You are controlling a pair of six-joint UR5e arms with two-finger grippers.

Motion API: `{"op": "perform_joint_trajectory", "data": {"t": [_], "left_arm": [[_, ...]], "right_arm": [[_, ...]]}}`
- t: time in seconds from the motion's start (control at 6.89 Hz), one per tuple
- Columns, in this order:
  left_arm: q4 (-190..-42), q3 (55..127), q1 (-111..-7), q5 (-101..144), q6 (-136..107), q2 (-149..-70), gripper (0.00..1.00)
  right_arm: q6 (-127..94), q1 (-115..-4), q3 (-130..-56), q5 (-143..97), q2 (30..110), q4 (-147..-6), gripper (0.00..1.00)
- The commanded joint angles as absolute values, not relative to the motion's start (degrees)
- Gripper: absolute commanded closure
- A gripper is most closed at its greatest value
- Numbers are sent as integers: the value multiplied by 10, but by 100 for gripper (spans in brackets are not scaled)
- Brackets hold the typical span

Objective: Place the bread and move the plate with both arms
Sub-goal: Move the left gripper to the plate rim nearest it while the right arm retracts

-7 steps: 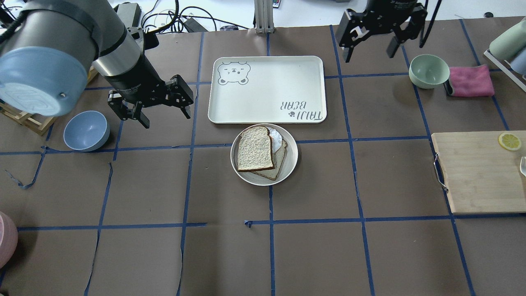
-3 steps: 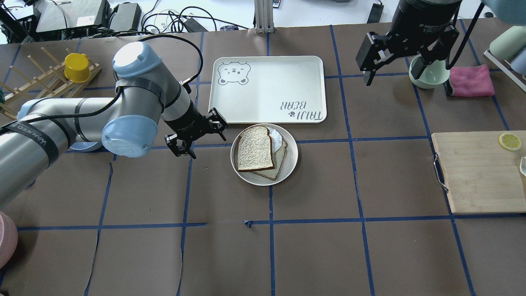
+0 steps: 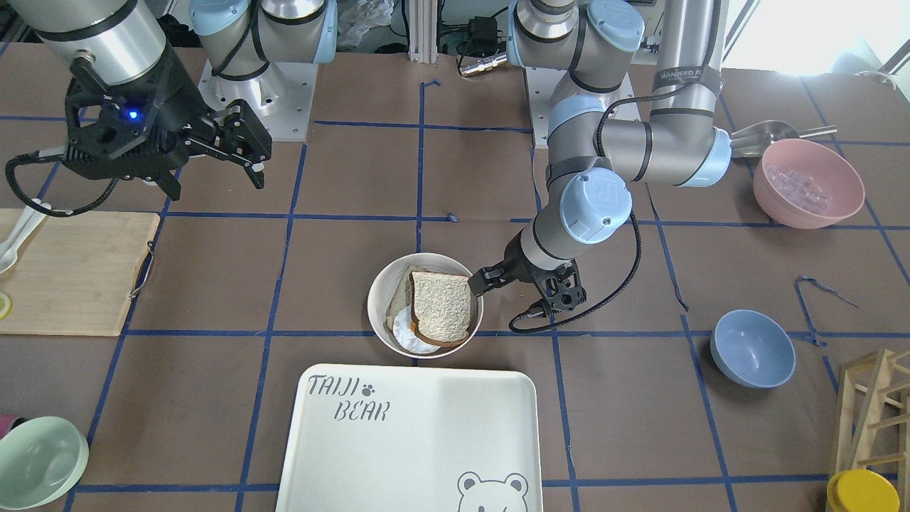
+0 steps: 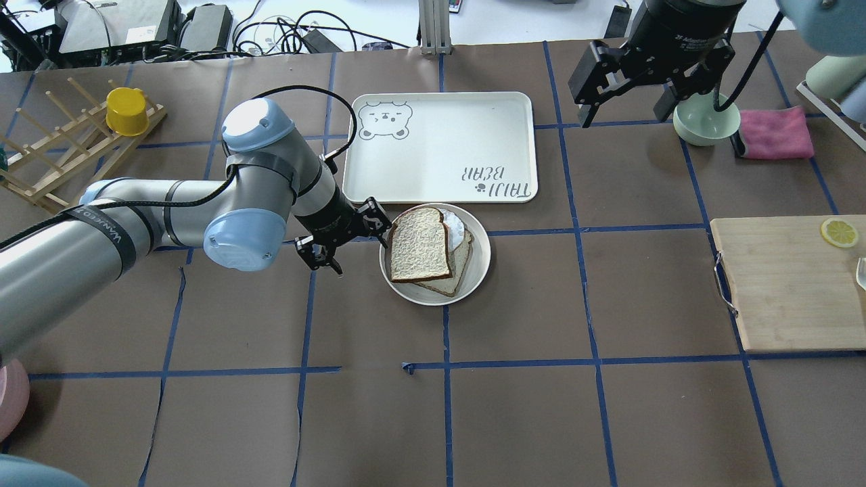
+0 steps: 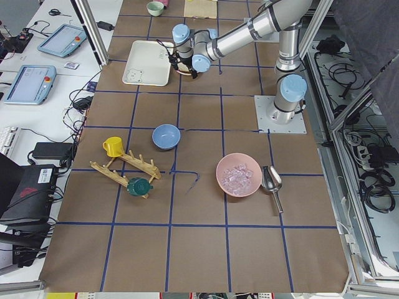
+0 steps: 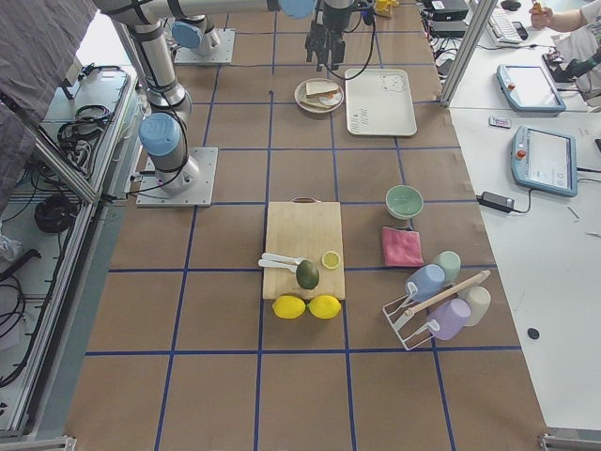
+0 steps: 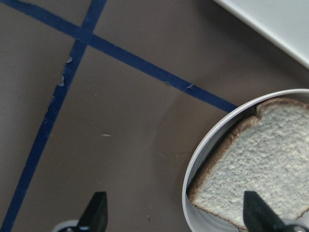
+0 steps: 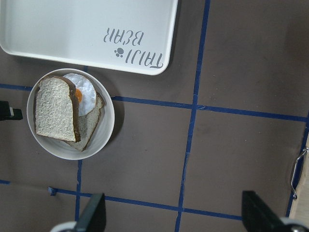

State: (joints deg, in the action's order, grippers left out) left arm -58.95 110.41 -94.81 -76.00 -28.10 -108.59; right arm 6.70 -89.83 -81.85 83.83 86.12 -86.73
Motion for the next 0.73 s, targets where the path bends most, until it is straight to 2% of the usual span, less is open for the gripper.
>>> {"op": "perform_joint_trajectory", "data": {"t": [0.0, 0.15, 0.58], "left_arm": [[-580, 1105, -950, -759, -274, -1104, 29], [-578, 1105, -950, -759, -275, -1111, 37], [-546, 1105, -957, -758, -278, -1135, 37]], "right_arm": [[66, -897, -818, 836, 861, -883, 0], [66, -898, -818, 850, 865, -882, 0], [61, -899, -819, 891, 870, -882, 0]]}}
